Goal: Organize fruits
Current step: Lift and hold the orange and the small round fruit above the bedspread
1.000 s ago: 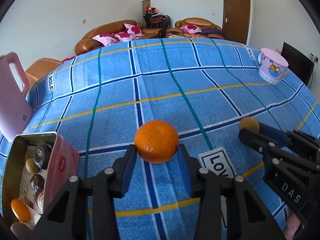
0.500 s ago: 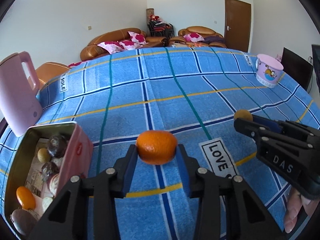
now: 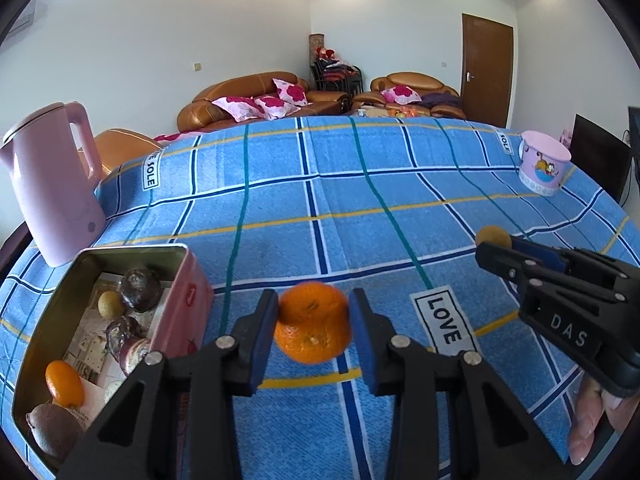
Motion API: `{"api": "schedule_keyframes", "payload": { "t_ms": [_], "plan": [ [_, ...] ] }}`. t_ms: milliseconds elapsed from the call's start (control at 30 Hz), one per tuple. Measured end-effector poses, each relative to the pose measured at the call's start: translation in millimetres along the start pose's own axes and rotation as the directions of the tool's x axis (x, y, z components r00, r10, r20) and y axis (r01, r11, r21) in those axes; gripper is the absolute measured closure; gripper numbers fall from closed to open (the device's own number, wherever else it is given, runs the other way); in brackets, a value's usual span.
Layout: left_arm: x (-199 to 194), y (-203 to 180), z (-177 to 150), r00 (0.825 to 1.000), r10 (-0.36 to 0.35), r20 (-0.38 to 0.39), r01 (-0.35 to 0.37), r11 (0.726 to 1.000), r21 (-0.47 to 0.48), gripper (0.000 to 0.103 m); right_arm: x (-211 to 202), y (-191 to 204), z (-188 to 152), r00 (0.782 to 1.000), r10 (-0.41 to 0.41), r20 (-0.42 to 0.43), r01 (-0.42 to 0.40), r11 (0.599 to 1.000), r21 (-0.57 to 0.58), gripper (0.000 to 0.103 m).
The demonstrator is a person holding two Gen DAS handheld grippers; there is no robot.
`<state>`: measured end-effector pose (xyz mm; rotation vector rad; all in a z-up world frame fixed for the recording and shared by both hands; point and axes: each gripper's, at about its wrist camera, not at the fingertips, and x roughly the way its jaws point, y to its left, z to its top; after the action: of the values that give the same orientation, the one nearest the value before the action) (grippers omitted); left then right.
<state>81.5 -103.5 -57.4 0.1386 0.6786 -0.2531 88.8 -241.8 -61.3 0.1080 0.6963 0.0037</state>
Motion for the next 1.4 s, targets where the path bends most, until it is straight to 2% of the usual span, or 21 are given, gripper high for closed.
{"api": "schedule_keyframes", "payload": {
  "t_ms": [33, 67, 200, 400, 533, 567, 633, 700, 733, 867, 933, 1000, 1067, 1200, 1400],
  "plan": [
    [-1.2, 0.1, 0.0, 1.0, -0.001, 0.006, 0.001, 1.0, 0.0, 0.079, -1.1, 0.7, -0.2, 1.0, 0.001, 0.005, -0.001, 1.0, -0.003, 0.074],
    [-2.8, 0.0, -0.3, 1.0, -0.001, 0.015, 0.001, 1.0, 0.0, 0.084, -2.2, 1.5, -0.3, 1.0, 0.001, 0.01, -0.001, 1.0, -0.007, 0.074],
    [-7.1, -1.5, -1.3, 0.999, 0.009, 0.036, -0.009, 1.0, 0.007, 0.084, -5.1, 2.8, -0.3, 1.0, 0.004, 0.024, -0.003, 1.0, -0.013, 0.074],
    [-1.0, 1.3, -0.8, 1.0, -0.013, 0.004, 0.013, 1.0, -0.007, 0.084, -6.2, 3.7, -0.3, 1.0, 0.001, 0.029, 0.0, 1.0, -0.017, 0.074],
    [1.6, 5.4, -1.0, 0.999, -0.033, -0.013, 0.032, 0.999, -0.025, 0.08, -6.2, 3.8, -0.1, 1.0, -0.001, 0.028, 0.001, 1.0, -0.019, 0.074],
    [1.5, 5.4, -1.5, 0.999, -0.035, -0.013, 0.035, 0.999, -0.026, 0.078, -6.1, 3.7, 0.1, 1.0, 0.0, 0.028, 0.001, 1.0, -0.019, 0.074],
    [1.8, 4.6, -2.0, 0.999, -0.044, -0.02, 0.044, 0.999, -0.02, 0.066, -6.0, 3.1, 0.1, 1.0, 0.002, 0.029, -0.002, 1.0, -0.017, 0.074],
    [4.2, 6.5, -2.7, 0.999, -0.027, -0.035, 0.026, 0.999, -0.033, 0.032, -5.9, 3.1, 0.0, 1.0, 0.004, 0.029, -0.003, 1.0, -0.016, 0.074],
    [5.8, 9.6, -2.9, 0.998, -0.038, -0.043, 0.036, 0.998, -0.049, 0.03, -6.0, 3.0, 0.0, 1.0, 0.005, 0.03, -0.005, 1.0, -0.017, 0.074],
    [19.1, 10.7, -3.2, 0.992, -0.067, -0.109, 0.061, 0.996, -0.064, 0.033, -7.2, 1.5, -0.1, 0.999, 0.016, 0.036, -0.016, 1.0, -0.01, 0.074],
    [25.5, 8.3, -3.5, 0.987, -0.077, -0.138, 0.069, 0.996, -0.061, 0.038, -7.0, -1.0, 0.1, 0.999, 0.024, 0.036, -0.024, 1.0, 0.0, 0.074],
    [31.5, 5.8, -4.2, 0.983, -0.078, -0.167, 0.07, 0.996, -0.055, 0.052, -6.3, -1.9, 0.7, 0.999, 0.032, 0.035, -0.033, 0.999, 0.007, 0.074],
    [33.0, 4.8, -4.6, 0.982, -0.072, -0.177, 0.064, 0.997, -0.052, 0.054, -6.1, -2.4, 1.0, 0.999, 0.037, 0.036, -0.037, 0.999, 0.009, 0.074],
    [29.4, 5.5, -4.5, 0.984, -0.075, -0.162, 0.067, 0.996, -0.054, 0.056, -7.9, -1.1, 0.0, 0.998, 0.041, 0.043, -0.042, 0.999, 0.004, 0.074],
    [13.0, 7.3, -3.1, 0.996, -0.048, -0.079, 0.044, 0.998, -0.054, 0.056, -11.0, 1.5, -0.5, 0.997, 0.039, 0.06, -0.038, 0.999, -0.008, 0.074]
  ]
}}
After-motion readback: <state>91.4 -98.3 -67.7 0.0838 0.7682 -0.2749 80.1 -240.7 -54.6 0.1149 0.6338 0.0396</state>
